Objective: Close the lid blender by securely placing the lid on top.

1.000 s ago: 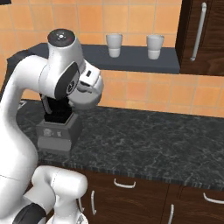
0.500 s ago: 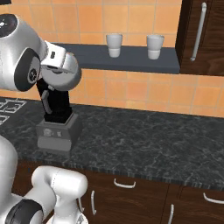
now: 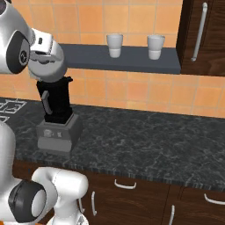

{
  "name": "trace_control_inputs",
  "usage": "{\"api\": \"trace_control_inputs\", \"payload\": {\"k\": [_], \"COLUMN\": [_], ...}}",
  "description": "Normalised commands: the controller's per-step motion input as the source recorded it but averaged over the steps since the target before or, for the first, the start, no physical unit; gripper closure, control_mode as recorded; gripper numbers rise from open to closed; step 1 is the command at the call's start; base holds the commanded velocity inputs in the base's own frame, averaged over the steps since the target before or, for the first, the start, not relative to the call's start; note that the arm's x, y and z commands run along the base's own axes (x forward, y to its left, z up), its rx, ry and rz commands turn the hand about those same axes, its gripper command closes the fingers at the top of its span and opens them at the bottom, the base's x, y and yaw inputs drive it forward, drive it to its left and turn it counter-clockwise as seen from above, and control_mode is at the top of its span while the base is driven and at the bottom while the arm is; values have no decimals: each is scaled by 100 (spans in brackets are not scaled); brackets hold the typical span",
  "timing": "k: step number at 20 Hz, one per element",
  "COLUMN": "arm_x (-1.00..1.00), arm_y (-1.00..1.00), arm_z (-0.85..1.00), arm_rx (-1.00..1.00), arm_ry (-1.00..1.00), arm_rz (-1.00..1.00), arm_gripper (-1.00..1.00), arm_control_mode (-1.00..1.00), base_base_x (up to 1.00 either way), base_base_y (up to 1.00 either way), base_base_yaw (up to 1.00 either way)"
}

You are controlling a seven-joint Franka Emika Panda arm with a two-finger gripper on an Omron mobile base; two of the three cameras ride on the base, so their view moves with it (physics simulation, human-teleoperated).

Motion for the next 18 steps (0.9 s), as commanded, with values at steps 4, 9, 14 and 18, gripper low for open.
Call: {"api": "trace_control_inputs", "payload": {"k": [4,9,14,18], "arm_x": [17,16,37,53], "arm_y": [47,39,9,1], "arm_z": [13,0,0,0], "arm_rx": [0,-2,-2,0], "arm_ry": [17,20,19,15], "arm_rz": [10,9,4,4], "arm_gripper": [100,100,100,100], "arm_control_mode": [-100,-100,-100,-100], "base_base_x": [0,0,0,0], "base_base_y": [0,0,0,0], "base_base_yaw": [0,0,0,0]}}
